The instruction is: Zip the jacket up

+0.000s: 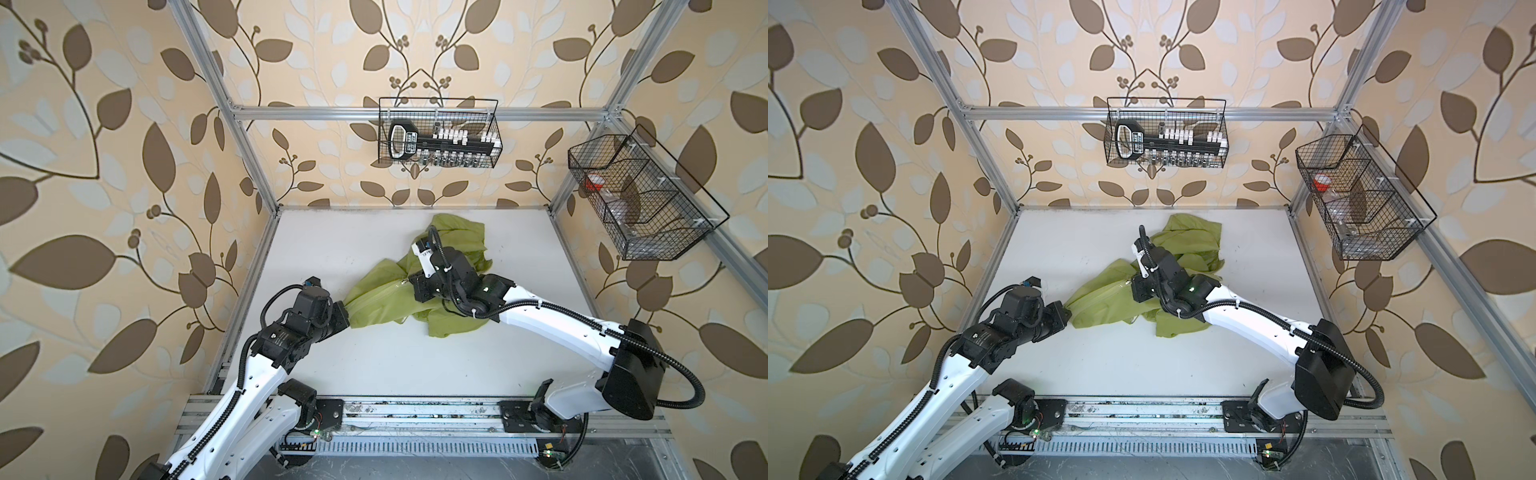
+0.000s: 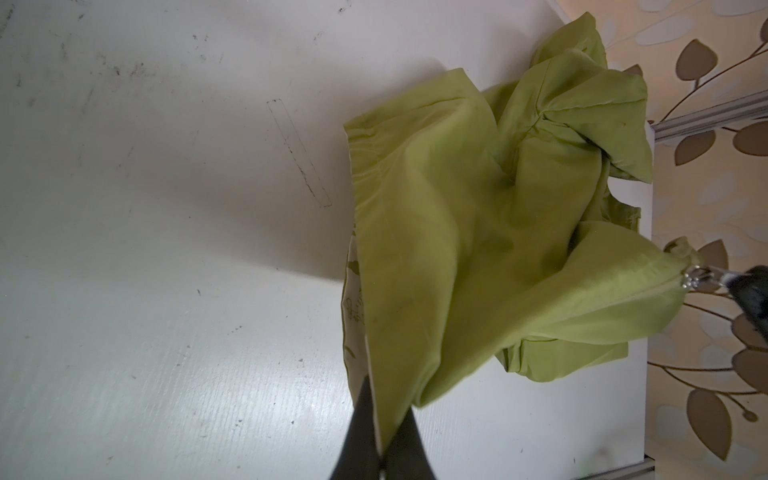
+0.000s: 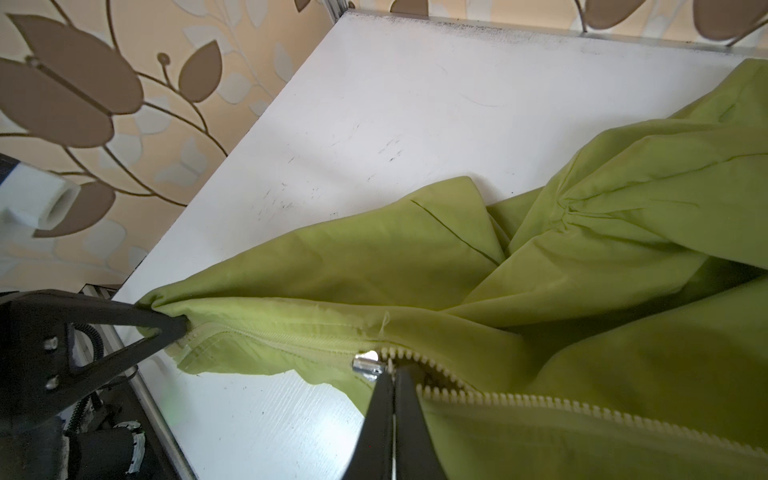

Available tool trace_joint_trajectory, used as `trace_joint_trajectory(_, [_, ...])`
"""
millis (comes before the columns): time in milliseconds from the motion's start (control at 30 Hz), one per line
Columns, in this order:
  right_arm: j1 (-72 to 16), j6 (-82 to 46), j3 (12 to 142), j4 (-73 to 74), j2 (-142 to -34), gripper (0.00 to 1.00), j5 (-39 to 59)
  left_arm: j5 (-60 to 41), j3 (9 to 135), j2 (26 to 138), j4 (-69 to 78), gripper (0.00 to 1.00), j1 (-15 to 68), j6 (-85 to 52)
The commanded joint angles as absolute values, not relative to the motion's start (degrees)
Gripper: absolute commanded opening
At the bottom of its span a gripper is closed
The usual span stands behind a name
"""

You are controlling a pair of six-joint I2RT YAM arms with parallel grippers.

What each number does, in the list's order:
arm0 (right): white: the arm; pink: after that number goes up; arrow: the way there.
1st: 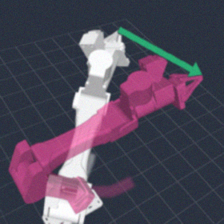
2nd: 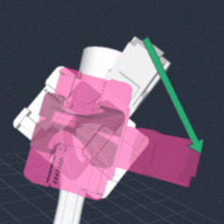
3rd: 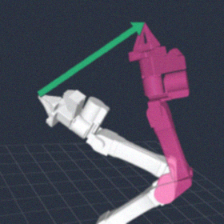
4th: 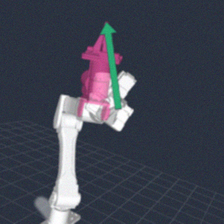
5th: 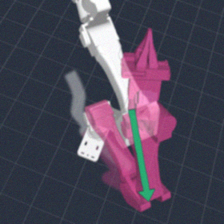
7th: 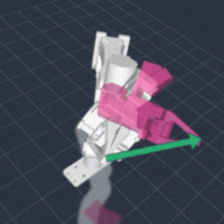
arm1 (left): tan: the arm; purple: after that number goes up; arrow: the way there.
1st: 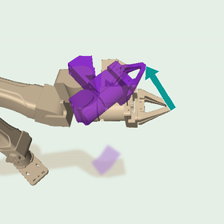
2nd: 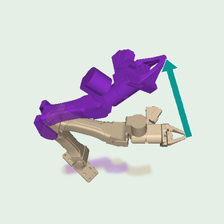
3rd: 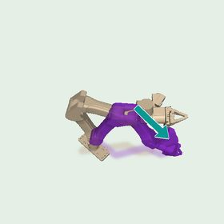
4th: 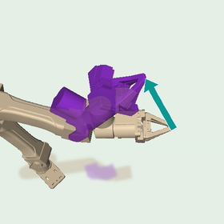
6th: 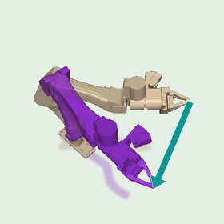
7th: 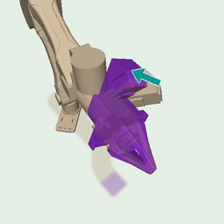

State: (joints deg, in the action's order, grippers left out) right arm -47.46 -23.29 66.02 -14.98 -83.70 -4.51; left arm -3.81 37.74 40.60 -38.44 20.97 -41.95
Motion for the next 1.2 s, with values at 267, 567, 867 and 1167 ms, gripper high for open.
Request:
trace_joint_trajectory(267, [-46.2, -22.2, 65.7, -15.3, -81.8, 0.00, -7.1, -0.2, 39.2, 40.6, -41.3, 0.00, 20.7, -41.4])
trace_joint_trajectory(567, [-44.0, -21.9, 65.7, -16.1, -81.0, 0.00, -6.0, -0.3, 39.1, 40.5, -41.3, 0.00, 20.7, -41.7])
trace_joint_trajectory(867, [-43.9, -21.6, 65.7, -16.3, -80.4, 0.00, -6.1, -0.4, 39.0, 40.6, -41.0, 0.00, 20.7, -41.7])
trace_joint_trajectory(1167, [-42.2, -21.9, 65.3, -16.3, -80.0, 0.00, -5.5, -0.2, 38.9, 40.7, -41.4, 0.00, 20.7, -41.5])
